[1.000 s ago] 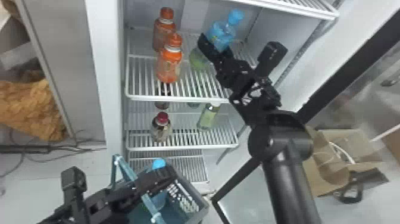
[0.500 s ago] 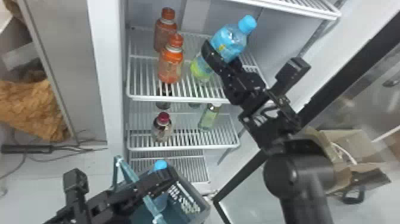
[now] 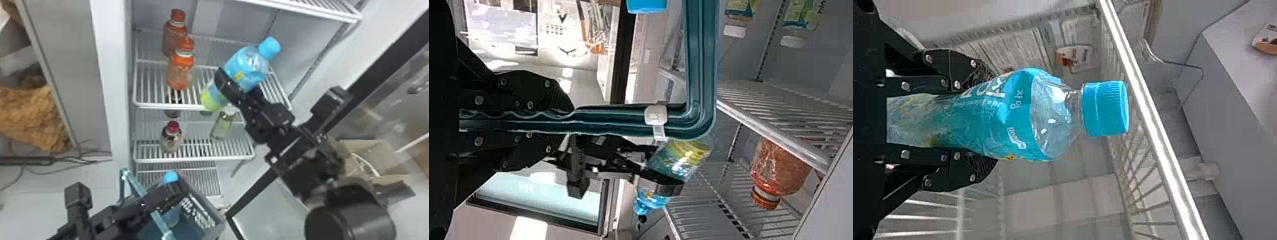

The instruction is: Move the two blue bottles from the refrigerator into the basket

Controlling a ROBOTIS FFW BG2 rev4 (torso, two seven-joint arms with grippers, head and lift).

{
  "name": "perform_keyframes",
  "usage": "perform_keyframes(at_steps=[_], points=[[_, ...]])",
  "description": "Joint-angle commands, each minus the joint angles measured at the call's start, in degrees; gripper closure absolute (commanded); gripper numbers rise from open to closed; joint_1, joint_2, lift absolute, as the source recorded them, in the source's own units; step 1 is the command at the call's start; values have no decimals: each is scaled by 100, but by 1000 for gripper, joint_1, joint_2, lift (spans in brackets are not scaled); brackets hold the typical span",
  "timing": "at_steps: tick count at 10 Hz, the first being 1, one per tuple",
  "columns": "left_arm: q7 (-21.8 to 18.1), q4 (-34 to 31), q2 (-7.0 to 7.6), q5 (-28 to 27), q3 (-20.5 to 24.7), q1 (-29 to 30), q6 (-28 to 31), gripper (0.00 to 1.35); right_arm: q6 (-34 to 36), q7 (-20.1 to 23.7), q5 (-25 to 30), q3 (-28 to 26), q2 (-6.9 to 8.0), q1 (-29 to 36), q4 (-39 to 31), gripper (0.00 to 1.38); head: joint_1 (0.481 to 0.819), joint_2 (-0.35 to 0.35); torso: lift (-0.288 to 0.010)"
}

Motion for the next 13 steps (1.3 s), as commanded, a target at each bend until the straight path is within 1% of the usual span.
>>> perform_keyframes(at_steps=[1, 4, 6, 7, 8, 10, 13], points=[[-1, -2, 6, 8, 14, 15, -3, 1202, 232, 26, -71, -136, 63, 478, -395, 1277, 695, -333, -10], [-1, -2, 6, 8, 48, 15, -3, 1202, 822, 255, -128, -341, 99, 1238, -1000, 1277, 695, -341, -10], [-1, -2, 15, 8, 71, 15, -17, 1202, 1216, 396, -151, -501, 160, 1730, -1506, 1277, 695, -345, -10], [-1, -2, 23, 8, 94, 29, -17, 1202, 1427, 475, -197, -536, 195, 1955, -1647, 1277, 695, -347, -10], [-1, -2, 41, 8, 105, 29, -60, 1202, 1596, 580, -243, -547, 239, 2110, -1703, 1277, 695, -346, -10], [8, -2, 41, 8, 151, 15, -116, 1202, 1933, 659, -265, -570, 345, 2447, -2055, 1277, 695, -337, -10], [26, -2, 76, 31, 140, -14, -200, 1202, 2411, 826, -277, -684, 415, 2855, -2364, 1277, 695, -314, -10]])
